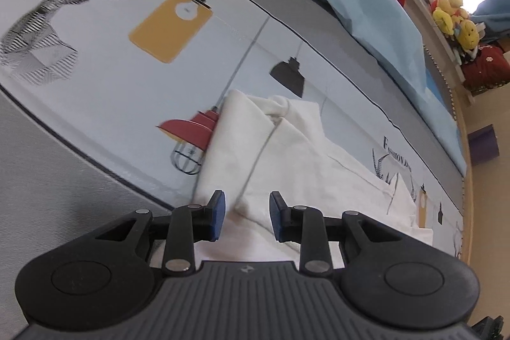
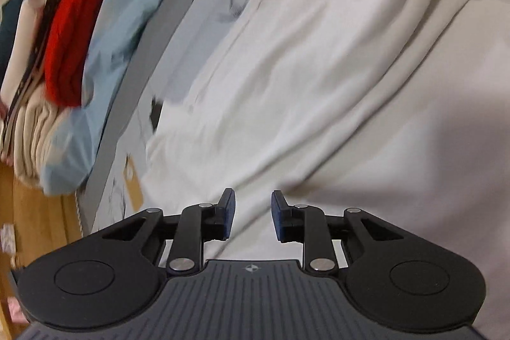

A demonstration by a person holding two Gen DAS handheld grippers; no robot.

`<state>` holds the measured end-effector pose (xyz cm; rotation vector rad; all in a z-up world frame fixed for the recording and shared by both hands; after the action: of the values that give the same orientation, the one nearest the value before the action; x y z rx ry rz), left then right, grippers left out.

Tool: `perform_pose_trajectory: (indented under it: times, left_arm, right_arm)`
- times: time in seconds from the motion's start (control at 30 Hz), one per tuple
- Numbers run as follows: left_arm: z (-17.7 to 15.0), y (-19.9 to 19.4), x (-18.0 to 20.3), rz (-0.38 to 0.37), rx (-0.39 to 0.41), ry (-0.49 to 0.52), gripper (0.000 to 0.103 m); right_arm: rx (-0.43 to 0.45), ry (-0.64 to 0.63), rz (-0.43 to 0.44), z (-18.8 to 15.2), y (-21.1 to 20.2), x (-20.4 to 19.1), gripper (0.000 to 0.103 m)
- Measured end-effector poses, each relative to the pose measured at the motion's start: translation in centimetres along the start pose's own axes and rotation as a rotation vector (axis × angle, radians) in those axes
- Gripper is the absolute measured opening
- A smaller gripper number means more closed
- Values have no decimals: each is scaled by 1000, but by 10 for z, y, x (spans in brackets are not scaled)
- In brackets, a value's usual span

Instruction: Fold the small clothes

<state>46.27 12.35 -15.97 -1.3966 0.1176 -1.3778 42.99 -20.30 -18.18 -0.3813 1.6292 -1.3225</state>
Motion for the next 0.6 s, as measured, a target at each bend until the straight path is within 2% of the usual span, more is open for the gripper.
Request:
perform_pose_trajectory:
  times: [0.17, 0.27, 0.37, 0.47, 0.5, 0.6]
  left_arm:
    - [-6, 30, -6, 8, -9, 12, 32]
    - [-11, 47, -10, 43, -25, 13, 32]
    - [-14, 56, -1, 75, -29, 90, 32]
    - [-14, 55, 7, 141, -20, 188, 6]
    - [-12, 51, 11, 142, -3, 206, 6]
    - [-1, 18, 34, 81, 81, 215, 5]
  right_arm:
    - [97, 64, -33, 46, -6, 33, 27]
    - [174, 98, -56, 73, -22, 52, 27]
    - [267, 161, -80, 107, -40, 74, 27]
    - [380, 229, -142, 137, -60, 99, 27]
    - [405, 257, -159, 145, -66, 108, 27]
    - [436, 325, -177, 156, -73, 123, 28]
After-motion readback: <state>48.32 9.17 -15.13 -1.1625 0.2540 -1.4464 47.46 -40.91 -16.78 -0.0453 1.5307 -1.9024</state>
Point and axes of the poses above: each gripper's, at about its wrist camera, not at the fingertips, and y roughly the way its jaws point, x to its right, z to its top, the point moved 9 cm from there along y, roughly the way its jaws point, and after that the axes turned 14 degrees about -z, right-handed, at the moved point
